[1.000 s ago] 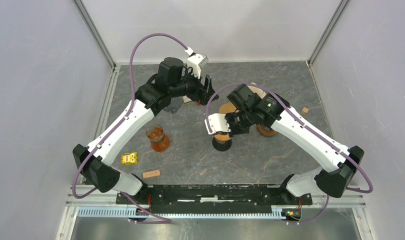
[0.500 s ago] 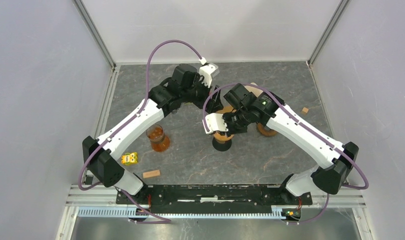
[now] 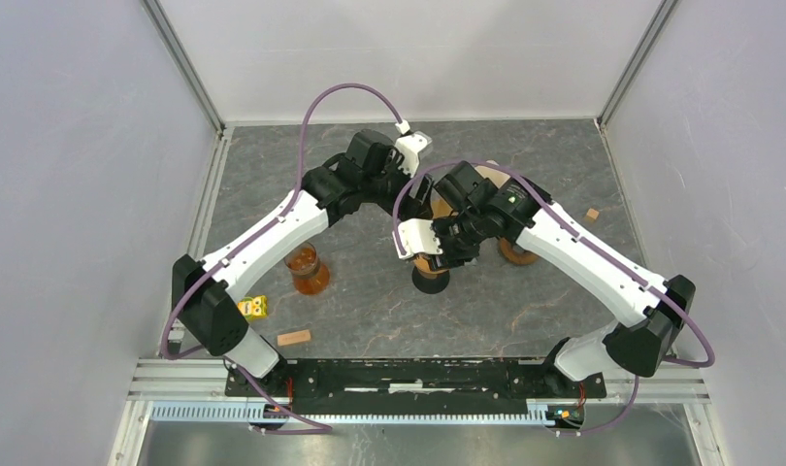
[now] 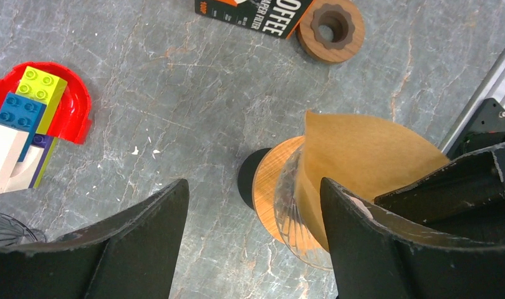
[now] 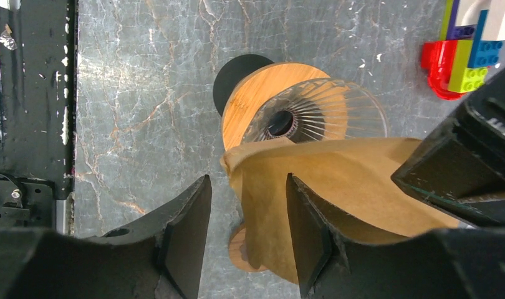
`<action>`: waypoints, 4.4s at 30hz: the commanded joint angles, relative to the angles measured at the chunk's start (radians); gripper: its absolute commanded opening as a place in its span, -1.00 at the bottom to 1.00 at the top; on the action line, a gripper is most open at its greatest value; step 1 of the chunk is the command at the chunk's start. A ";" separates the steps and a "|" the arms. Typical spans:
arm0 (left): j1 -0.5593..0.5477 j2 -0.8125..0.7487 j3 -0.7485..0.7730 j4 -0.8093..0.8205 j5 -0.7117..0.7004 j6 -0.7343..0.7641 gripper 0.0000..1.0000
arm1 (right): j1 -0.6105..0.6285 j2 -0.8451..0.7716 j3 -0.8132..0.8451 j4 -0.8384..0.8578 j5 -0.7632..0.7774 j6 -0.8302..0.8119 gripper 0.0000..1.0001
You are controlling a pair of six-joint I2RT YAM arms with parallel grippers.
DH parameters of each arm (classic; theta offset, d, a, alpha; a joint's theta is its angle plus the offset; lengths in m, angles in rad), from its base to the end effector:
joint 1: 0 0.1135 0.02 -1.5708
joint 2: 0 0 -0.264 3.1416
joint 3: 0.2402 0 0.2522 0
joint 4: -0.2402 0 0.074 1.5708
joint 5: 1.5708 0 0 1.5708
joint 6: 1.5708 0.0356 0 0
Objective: Place the coffee filter in the dripper
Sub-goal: Place the coffee filter in the coffee dripper.
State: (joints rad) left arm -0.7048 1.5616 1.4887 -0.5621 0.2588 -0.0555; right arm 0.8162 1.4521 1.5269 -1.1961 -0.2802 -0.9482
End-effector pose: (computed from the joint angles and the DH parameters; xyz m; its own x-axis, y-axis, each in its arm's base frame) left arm 0.2634 -0.2360 0.3552 -0.4946 0.3503 -0.7954 0.7570 0.6233 -0.1962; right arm 0.1816 0.2075 0.3563 0.2758 -0.8463 -0.4557 -0.9575 -0.2002 -0.2077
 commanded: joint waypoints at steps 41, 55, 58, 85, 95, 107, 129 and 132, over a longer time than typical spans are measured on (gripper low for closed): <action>-0.039 0.059 -0.046 -0.018 0.001 0.159 0.68 | 0.027 -0.047 -0.277 0.201 -0.007 0.007 0.19; -0.039 0.066 0.041 -0.058 -0.011 0.173 0.71 | 0.025 -0.076 -0.160 0.161 0.034 0.004 0.24; -0.039 0.064 0.054 -0.064 -0.007 0.169 0.72 | 0.026 -0.075 -0.145 0.157 0.037 0.029 0.26; -0.041 0.021 -0.045 -0.007 0.000 0.079 0.69 | 0.026 -0.077 -0.149 0.257 -0.016 0.280 0.43; -0.041 0.028 -0.037 -0.006 0.000 0.066 0.69 | 0.028 -0.079 -0.161 0.305 0.018 0.302 0.06; -0.041 0.035 -0.028 -0.008 -0.006 0.069 0.69 | 0.034 -0.093 -0.223 0.328 0.039 0.282 -0.39; -0.041 0.057 -0.037 -0.007 -0.027 0.094 0.69 | 0.034 -0.126 -0.334 0.378 0.064 0.244 -0.15; -0.041 0.061 -0.043 -0.006 -0.036 0.099 0.69 | 0.034 -0.123 -0.349 0.388 0.061 0.240 -0.14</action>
State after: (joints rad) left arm -0.7403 1.6180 1.4406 -0.6033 0.2367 0.0341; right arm 0.8448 1.3472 1.2007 -0.8421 -0.2195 -0.6975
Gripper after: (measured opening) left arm 0.847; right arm 0.427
